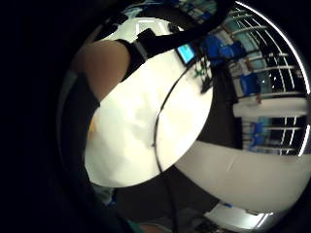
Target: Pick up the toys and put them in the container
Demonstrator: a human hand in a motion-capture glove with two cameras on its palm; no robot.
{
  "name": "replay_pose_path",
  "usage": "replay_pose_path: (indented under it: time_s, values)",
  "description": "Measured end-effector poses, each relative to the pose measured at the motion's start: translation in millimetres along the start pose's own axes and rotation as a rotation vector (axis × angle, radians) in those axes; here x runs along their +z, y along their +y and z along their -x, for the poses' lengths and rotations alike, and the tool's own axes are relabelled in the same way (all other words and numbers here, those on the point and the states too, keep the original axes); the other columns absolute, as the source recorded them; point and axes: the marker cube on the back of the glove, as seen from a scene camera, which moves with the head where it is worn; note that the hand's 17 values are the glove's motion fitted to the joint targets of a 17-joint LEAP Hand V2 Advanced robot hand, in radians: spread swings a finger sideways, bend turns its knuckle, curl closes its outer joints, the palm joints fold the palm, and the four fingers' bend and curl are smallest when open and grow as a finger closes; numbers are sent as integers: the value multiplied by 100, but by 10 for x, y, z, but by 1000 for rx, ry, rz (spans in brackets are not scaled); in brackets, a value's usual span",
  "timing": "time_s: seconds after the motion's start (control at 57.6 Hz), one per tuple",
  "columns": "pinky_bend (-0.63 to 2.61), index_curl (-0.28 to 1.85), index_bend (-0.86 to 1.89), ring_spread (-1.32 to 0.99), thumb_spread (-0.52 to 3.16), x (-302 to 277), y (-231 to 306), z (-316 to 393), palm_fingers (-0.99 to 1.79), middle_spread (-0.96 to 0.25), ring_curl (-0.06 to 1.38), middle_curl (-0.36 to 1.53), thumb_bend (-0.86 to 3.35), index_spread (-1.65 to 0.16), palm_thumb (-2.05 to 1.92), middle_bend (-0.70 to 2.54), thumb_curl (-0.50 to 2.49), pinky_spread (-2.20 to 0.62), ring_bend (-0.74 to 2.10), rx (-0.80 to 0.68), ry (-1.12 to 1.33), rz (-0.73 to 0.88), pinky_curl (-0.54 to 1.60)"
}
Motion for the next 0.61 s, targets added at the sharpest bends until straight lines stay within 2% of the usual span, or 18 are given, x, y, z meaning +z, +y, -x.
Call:
replay_pose_path:
  time_s: [0.087,0.174,0.347,0.608]
  values:
    - [113,40,18,-14,124,281,288,191,-6,-17,30,30,-4,-37,-5,15,27,1,41,-32,-95,4,28]
    - [115,37,12,-15,122,537,320,505,-10,-17,31,29,-4,-37,-4,14,26,2,43,-75,-128,-12,29]
    - [121,33,12,-14,121,836,29,1001,-12,-17,32,27,-2,-36,-1,13,26,2,44,-146,-213,-33,32]
    - [131,27,9,-10,120,1143,-368,1196,-18,-14,32,24,-1,-34,4,12,29,3,41,-120,-132,113,35]
